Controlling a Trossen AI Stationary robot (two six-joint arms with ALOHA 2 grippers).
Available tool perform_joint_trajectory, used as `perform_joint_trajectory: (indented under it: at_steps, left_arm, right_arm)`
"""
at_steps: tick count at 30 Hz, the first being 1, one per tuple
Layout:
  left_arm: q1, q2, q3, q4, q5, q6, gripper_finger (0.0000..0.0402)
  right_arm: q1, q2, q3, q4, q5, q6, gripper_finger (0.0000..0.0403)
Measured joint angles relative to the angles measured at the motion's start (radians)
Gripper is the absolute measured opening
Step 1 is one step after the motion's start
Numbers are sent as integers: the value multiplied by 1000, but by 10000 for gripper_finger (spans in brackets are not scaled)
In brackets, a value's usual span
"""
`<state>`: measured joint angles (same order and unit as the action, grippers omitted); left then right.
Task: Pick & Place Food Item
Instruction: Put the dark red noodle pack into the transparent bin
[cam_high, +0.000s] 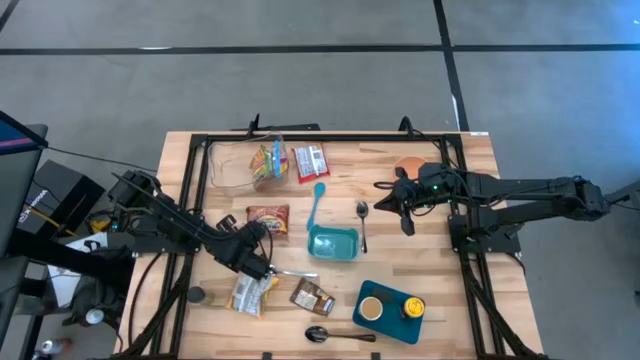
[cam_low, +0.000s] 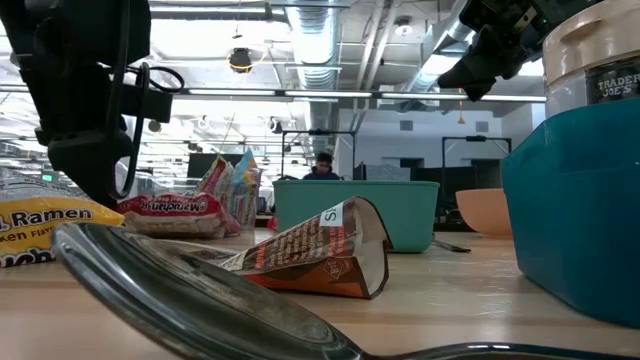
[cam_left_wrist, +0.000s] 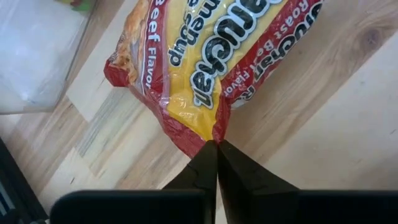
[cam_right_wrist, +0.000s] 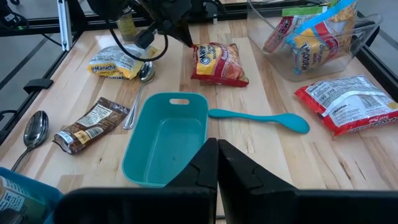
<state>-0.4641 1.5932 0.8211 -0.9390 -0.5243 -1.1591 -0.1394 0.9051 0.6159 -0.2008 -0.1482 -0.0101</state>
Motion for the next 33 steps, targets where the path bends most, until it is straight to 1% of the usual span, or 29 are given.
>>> perform_joint_trajectory:
  at_steps: [17, 21, 24, 33]
  left_arm:
    - [0, -14, 0, 15, 0, 0, 0]
    - [0, -60, 0, 45, -4, -1, 0]
    - [0, -111, 0, 68, -31, -1, 0]
    - [-1, -289, 1, 104, -160, -1, 0]
  right_arm:
    - [0, 0, 0, 0, 0, 1, 0]
    - [0, 0, 0, 0, 0, 1, 0]
    - [0, 0, 0, 0, 0, 1, 0]
    - [0, 0, 0, 0, 0, 2, 0]
